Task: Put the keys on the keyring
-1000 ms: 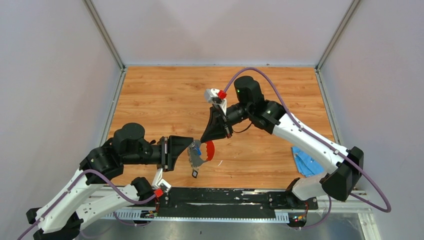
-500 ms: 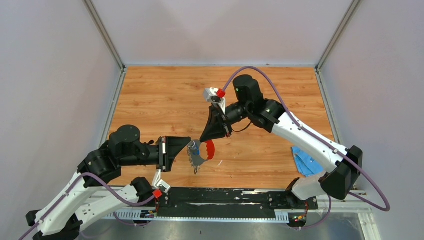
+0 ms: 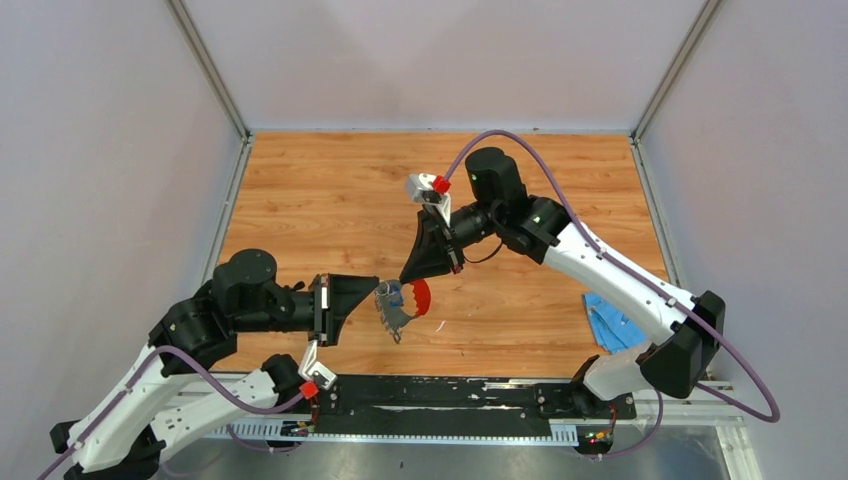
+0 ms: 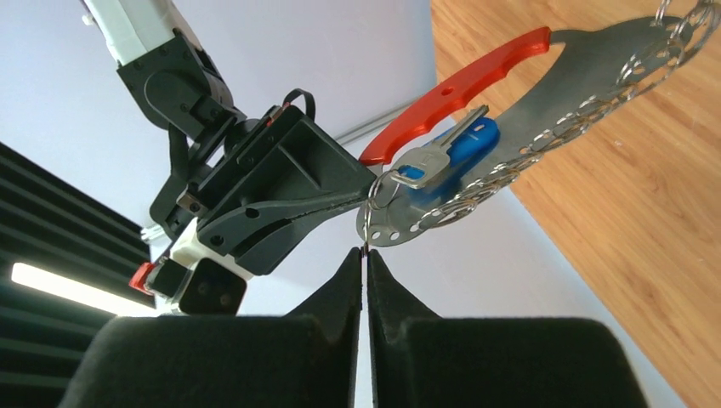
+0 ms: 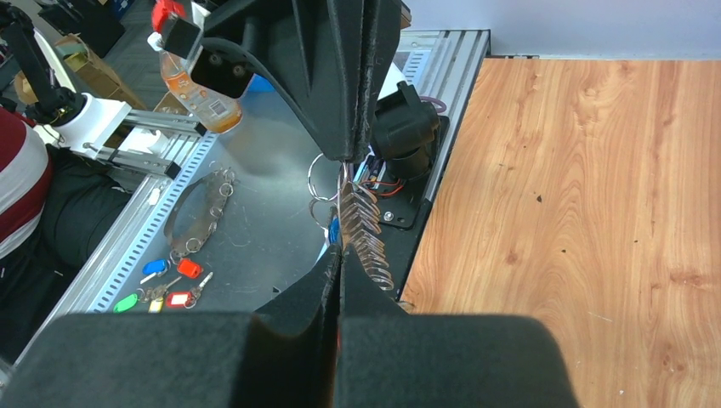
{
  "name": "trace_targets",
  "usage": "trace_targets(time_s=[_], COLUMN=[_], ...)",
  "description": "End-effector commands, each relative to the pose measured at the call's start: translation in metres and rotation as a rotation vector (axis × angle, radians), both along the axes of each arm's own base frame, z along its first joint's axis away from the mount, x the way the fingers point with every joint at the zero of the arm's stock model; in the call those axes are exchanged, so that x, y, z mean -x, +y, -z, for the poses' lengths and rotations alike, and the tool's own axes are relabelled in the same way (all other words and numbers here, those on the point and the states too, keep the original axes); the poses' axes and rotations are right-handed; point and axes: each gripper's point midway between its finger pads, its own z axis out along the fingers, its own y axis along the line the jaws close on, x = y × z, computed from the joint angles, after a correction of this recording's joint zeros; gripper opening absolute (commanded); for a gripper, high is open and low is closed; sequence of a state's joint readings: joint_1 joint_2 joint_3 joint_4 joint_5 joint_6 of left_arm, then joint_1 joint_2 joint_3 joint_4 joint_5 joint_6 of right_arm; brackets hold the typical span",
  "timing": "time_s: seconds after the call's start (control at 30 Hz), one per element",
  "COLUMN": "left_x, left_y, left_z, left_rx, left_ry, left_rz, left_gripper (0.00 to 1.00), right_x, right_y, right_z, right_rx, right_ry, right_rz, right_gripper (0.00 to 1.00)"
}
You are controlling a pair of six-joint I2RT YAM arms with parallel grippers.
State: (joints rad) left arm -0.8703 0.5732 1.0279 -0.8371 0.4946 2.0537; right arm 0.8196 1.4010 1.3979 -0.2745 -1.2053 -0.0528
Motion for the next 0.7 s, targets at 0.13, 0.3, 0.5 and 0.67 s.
trace_targets(time_s=[0.13, 0.3, 0.5, 0.67], left_x=[0.013, 0.014, 0.013, 0.012], left_y=[0.005, 0.016, 0.015, 0.008], left_z=[-0.006, 0.003, 0.008, 0.010], left_rx=[0.005, -0.087, -0.099, -0.113], left_ry=[0.230, 0.374, 0.418, 0.447], left_rz=[-0.016, -0.090, -0.105, -0.092], left_gripper=[0.28, 0.47, 0.52, 0.50], right_x=[0.004, 0.003, 0.002, 0.001], right_y=[0.001, 0.002, 0.003, 0.003], right_z=[-0.010, -0.010, -0.009, -0.007], right_rx=[-0.021, -0.022, -0.017, -0.013], right_ry=[-0.013, -0.017, -0.015, -0.014], right_rz=[-0.025, -0.020, -0.015, -0.010], right_gripper=[0.00, 0.00, 0.00, 0.00])
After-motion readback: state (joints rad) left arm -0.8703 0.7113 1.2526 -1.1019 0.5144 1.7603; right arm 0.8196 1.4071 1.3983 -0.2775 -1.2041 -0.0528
